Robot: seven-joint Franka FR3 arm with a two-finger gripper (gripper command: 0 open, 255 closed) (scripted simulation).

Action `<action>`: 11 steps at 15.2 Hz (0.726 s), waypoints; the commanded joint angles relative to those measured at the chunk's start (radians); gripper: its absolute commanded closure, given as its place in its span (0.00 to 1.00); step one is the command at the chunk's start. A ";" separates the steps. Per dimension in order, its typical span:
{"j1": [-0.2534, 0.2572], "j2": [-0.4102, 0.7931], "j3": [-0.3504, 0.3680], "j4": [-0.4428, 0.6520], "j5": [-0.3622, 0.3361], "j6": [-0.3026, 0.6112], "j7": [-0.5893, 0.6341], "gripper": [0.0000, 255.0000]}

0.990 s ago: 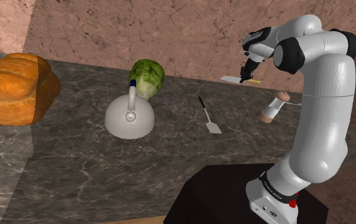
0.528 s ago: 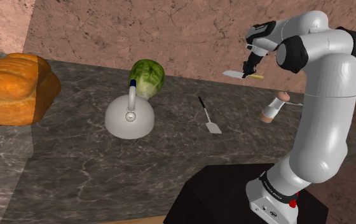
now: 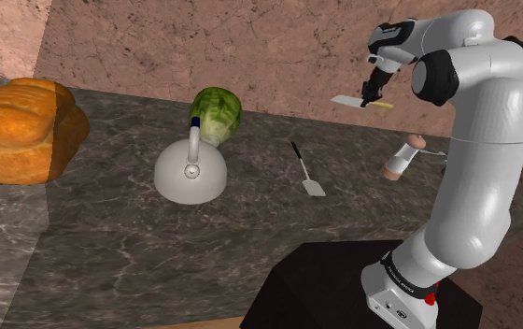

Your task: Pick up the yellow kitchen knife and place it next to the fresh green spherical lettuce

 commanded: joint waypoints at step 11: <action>-0.030 -0.010 -0.010 0.158 -0.017 -0.157 0.026 1.00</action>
